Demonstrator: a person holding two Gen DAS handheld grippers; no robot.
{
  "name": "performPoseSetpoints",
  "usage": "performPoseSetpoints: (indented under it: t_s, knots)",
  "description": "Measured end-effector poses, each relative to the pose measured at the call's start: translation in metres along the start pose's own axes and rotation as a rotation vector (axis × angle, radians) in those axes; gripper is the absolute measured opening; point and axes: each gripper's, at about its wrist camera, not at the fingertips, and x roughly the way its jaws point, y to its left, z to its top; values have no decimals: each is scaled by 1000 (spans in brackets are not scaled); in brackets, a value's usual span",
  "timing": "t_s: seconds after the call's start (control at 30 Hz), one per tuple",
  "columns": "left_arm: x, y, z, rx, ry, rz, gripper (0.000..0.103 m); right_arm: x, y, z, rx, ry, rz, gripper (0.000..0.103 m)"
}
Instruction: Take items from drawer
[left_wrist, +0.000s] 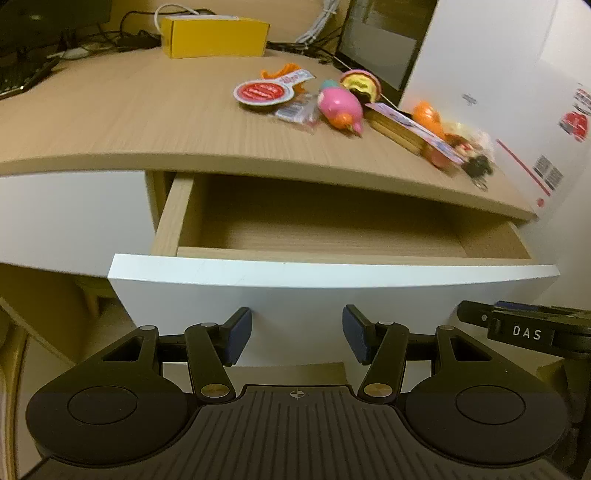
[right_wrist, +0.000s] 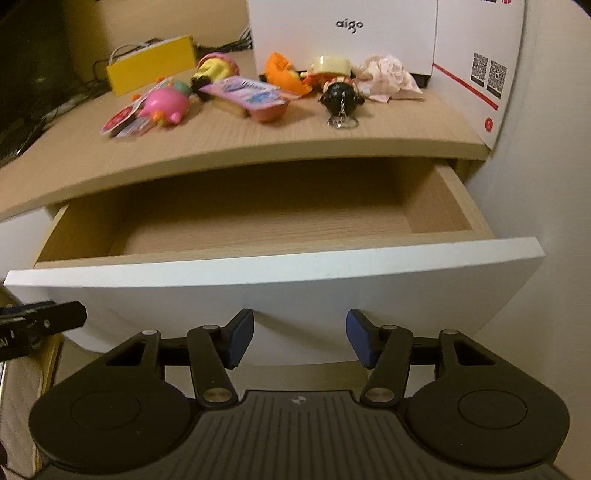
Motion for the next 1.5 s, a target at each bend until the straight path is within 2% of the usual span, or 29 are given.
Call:
performPoseSetpoints:
  t_s: [0.37, 0.7, 0.87, 1.03, 1.1, 1.17, 1.23, 1.37, 1.5]
  knots:
    - [35, 6, 35, -3, -33, 6, 59, 33, 3, 37, 20, -54, -32, 56]
    - [50, 14, 57, -3, -53, 9, 59, 55, 6, 59, 23, -71, -47, 58]
    - [51, 18, 61, -16, -63, 4, 59, 58, 7, 66, 19, -79, -49, 58]
    - [54, 20, 62, -26, -57, -4, 59, 59, 8, 68, 0, -89, -62, 64]
    - [53, 20, 60, -3, -60, -5, 59, 57, 8, 69, -2, -82, -61, 64]
    - [48, 16, 58, 35, -81, 11, 59, 50, 9, 69, -6, -92, -57, 65]
    - [40, 14, 56, 30, -93, 9, 59, 43, 10, 69, -13, -95, -50, 67]
    - [13, 1, 46, 11, -99, -12, 59, 23, 9, 61, -25, -84, -32, 68]
    - [-26, -19, 27, 10, -111, -50, 59, -17, 4, 42, -8, -102, -4, 75]
